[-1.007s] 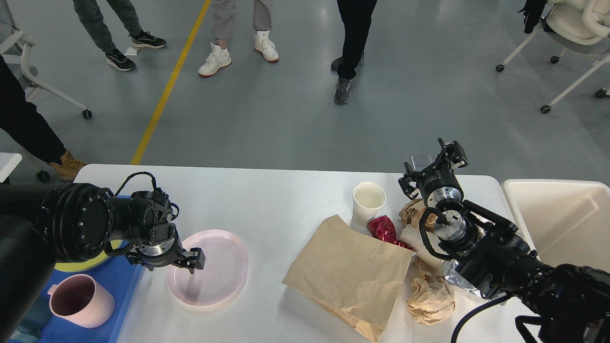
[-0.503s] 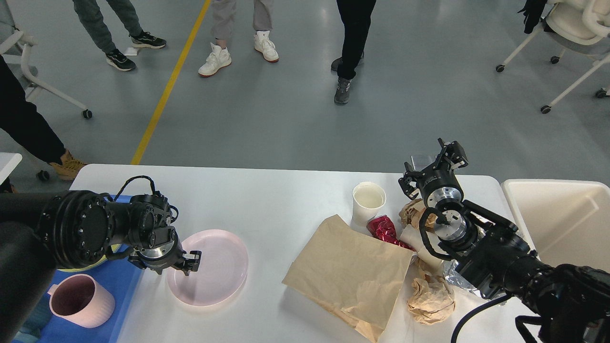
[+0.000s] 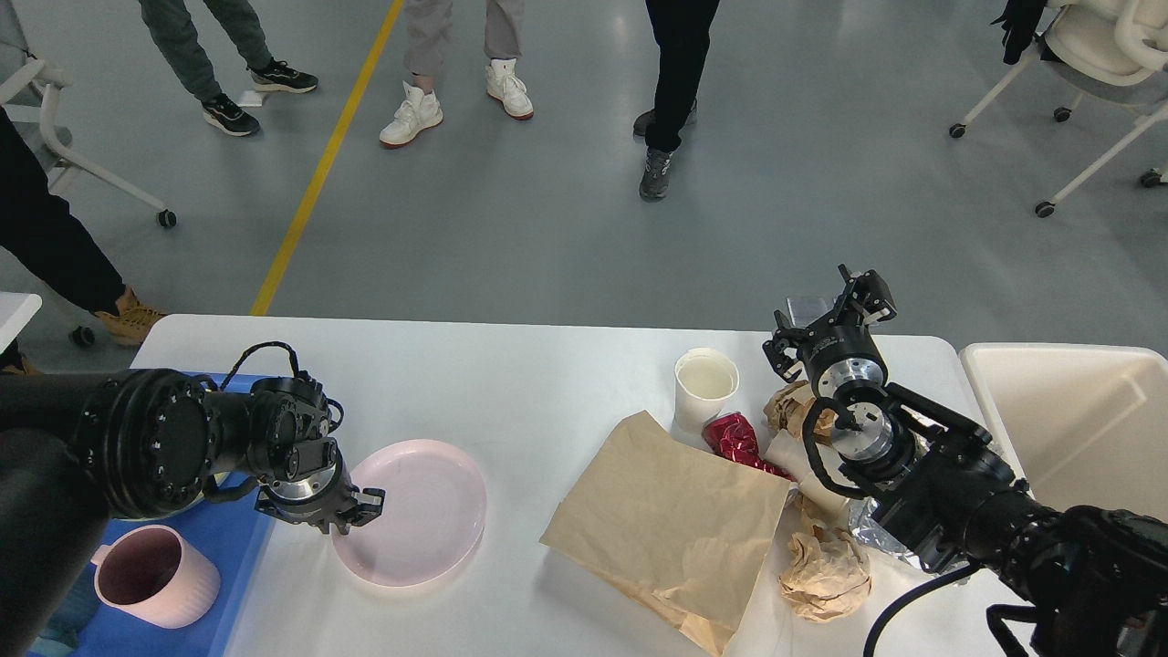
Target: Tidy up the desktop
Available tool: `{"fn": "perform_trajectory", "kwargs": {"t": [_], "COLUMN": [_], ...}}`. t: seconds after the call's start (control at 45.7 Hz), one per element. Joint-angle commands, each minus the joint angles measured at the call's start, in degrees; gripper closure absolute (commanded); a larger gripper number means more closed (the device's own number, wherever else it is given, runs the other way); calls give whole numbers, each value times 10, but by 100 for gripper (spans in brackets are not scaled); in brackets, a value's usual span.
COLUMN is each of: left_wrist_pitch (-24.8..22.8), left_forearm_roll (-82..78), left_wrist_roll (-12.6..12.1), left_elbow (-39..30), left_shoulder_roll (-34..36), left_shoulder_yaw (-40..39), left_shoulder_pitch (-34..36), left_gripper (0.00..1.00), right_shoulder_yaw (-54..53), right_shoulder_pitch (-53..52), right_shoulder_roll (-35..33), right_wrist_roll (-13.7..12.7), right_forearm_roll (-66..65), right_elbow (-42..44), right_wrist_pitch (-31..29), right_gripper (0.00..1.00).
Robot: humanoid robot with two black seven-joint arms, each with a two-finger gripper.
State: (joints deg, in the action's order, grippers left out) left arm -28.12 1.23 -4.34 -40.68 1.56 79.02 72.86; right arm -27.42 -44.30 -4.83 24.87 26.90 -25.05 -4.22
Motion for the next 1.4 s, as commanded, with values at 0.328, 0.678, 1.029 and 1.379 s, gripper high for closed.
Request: {"fn": "perform_trajectory", "kwargs": {"t": [0.328,0.678,1.029,1.379], "left_wrist_pitch": [-5,-88,-107,-206], "left_forearm_roll": [0,7,7,7], "left_wrist_roll": [0,1,0,2], "left_elbow": [-2,-16,-52,-85], "left_shoulder_roll": [1,24,53,114], "left_shoulder_yaw": [-12,-13,-12,-13], "left_shoulder_pitch": [4,74,163,301], "left_gripper": [100,100,100,100], "right_shoulder_yaw": [0,0,0,0], "right_shoulder_pitch": [0,0,0,0], "right_shoulder_roll": [0,0,0,0], "right_wrist_roll": [0,0,0,0], "right_forearm_roll": [0,0,0,0], "right_elbow": [0,0,0,0], "right_wrist_pitch": [0,0,0,0], "right_gripper": [0,0,0,0]}}
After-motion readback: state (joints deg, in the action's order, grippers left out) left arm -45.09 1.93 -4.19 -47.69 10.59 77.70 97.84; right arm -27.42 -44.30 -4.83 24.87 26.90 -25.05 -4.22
